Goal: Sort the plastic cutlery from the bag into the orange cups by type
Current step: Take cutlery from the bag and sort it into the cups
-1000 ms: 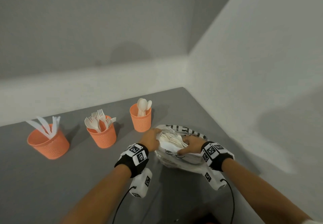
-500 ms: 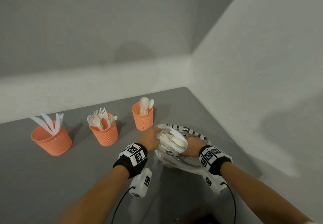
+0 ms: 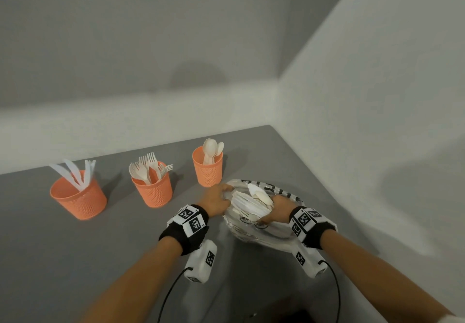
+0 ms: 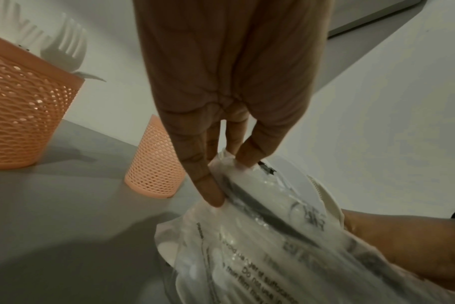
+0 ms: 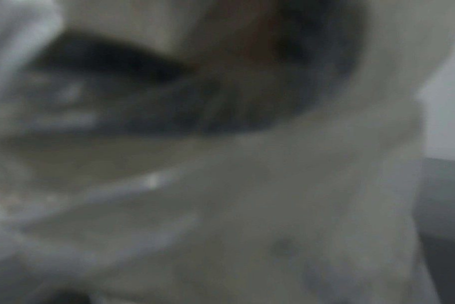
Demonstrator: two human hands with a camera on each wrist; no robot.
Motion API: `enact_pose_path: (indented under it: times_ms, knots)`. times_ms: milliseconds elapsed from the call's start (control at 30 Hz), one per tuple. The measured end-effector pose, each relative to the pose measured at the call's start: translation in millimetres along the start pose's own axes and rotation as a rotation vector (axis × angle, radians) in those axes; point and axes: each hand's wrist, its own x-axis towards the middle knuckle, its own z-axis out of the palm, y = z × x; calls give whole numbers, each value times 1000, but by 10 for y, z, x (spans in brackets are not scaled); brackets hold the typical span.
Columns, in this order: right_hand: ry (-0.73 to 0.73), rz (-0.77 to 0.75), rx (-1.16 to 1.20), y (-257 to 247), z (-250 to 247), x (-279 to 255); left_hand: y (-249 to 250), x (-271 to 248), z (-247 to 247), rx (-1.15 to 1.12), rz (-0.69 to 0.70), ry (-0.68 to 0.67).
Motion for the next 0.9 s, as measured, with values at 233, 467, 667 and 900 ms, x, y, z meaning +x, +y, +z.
enact_pose_path:
  times_ms: [233,467,667,900]
  knots:
    - [0,-3,123,61,-94,31,44,36,54,-178,-49,8]
    - [16,17,174,122,-178,39,147,77,146,-217,-50,58]
    - [-7,16,183,134,-198,41,132,89,175,-230,-65,50]
    - [-33,65,190,122,-245,44,94,87,170,-256,-85,32]
